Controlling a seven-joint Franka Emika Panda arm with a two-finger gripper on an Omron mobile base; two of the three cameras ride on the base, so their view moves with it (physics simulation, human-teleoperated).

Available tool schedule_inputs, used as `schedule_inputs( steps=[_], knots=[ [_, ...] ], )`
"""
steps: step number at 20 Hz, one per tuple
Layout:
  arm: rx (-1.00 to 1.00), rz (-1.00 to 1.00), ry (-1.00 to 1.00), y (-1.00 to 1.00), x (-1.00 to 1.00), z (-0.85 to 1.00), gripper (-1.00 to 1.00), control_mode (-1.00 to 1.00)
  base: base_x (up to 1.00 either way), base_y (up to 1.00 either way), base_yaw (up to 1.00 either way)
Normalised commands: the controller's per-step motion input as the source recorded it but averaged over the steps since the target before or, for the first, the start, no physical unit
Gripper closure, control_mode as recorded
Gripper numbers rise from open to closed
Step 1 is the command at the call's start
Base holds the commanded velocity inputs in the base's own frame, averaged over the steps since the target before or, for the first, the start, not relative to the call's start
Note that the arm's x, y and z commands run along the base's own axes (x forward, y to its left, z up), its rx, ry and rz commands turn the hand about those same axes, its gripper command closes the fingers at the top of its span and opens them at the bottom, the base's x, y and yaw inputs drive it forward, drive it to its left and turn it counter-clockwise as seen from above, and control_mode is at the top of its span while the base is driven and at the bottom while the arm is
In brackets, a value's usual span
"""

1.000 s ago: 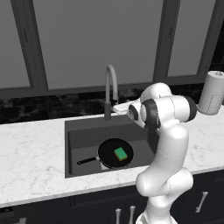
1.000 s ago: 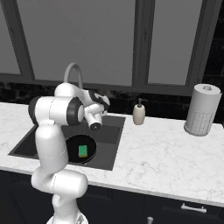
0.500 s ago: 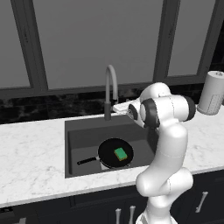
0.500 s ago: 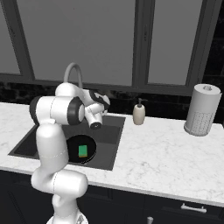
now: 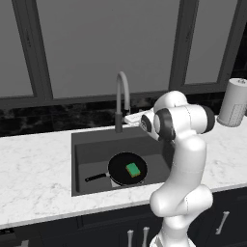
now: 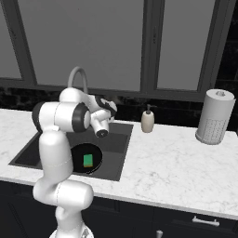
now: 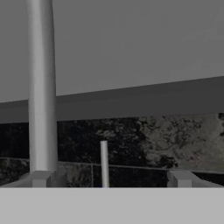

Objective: Pick the pan and sponge and place them into the sink. Then turn on the water.

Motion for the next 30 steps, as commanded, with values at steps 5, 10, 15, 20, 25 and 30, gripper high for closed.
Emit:
schedule_inputs(
  steps=[5, 10, 15, 20, 25, 30],
  knots=[
    [0.0, 0.0, 0.0, 0.03, 0.05, -0.09, -1.0, -1.0, 0.0, 0.0, 0.0],
    [0.0, 0.0, 0.0, 0.08, 0.02, -0.05, -1.0, -1.0, 0.0, 0.0, 0.0],
    [0.0, -0.02, 0.0, 0.04, 0.02, 0.0, -1.0, -1.0, 0.0, 0.0, 0.0],
    [0.0, -0.07, 0.0, 0.0, 0.1, 0.0, -1.0, -1.0, 0.0, 0.0, 0.0],
    [0.0, -0.06, 0.0, 0.0, 0.13, 0.0, -1.0, -1.0, 0.0, 0.0, 0.0],
    [0.0, -0.02, 0.0, 0.0, 0.14, 0.0, -1.0, -1.0, 0.0, 0.0, 0.0]
  ],
)
